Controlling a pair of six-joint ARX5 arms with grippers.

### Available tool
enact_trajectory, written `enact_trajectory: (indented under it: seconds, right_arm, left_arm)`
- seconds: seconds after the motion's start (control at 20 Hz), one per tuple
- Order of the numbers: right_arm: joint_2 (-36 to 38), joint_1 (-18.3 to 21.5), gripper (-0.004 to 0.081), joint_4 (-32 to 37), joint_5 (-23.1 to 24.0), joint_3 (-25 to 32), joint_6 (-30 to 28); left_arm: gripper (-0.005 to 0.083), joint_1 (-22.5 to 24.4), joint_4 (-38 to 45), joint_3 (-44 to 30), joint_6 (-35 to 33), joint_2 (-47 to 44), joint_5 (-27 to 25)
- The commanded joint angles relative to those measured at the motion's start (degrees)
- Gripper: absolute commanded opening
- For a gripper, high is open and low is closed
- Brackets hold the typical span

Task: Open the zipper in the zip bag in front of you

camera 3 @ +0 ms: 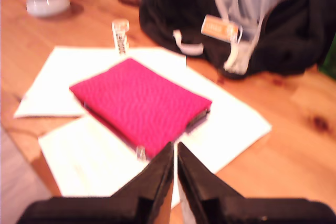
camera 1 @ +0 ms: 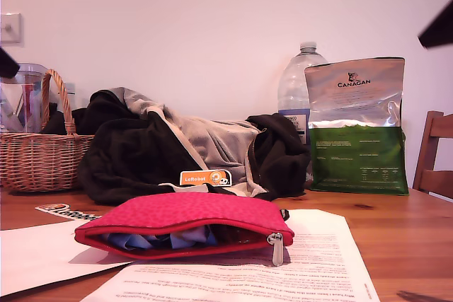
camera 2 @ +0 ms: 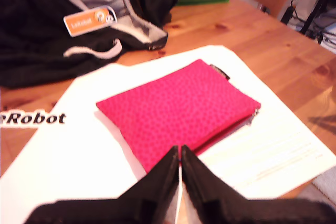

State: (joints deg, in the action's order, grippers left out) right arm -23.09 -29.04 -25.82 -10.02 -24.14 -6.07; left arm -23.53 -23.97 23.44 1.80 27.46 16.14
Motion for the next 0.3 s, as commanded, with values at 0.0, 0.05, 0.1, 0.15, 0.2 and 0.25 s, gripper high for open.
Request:
enact_trajectory:
  seconds: [0.0, 0.05, 0.1, 0.15, 0.2, 0.25]
  right_arm:
    - [-0.26, -0.20, -0.0010, -1.29, 0.04, 0.85, 0.04]
    - [-0.26, -0.20, -0.0010, -2.29, 0.04, 0.85, 0.04]
    - [-0.24, -0.20, -0.0010, -3.15, 0.04, 0.85, 0.04]
    - [-0.26, -0.20, -0.0010, -4.00, 0.04, 0.85, 0.04]
    - [-0.26, -0.20, -0.0010, -4.76, 0.07, 0.85, 0.04]
    - [-0.24, -0.20, -0.0010, -5.46, 0.07, 0.85, 0.04]
  left_arm:
    - [-0.0021, 0.00, -0.59, -0.35, 0.33, -0.11, -0.13]
    - [-0.0021, 0.00, -1.09, -0.35, 0.33, -0.11, -0.13]
    - [-0.0021, 0.00, -1.62, -0.33, 0.33, -0.11, -0.13]
    - [-0.0021, 0.00, -2.03, -0.35, 0.33, -0.11, -0.13]
    - [-0.0021, 0.00, -2.25, -0.33, 0.33, -0.11, -0.11]
    - [-0.0021, 0.00, -2.25, -0.33, 0.33, -0.11, -0.11]
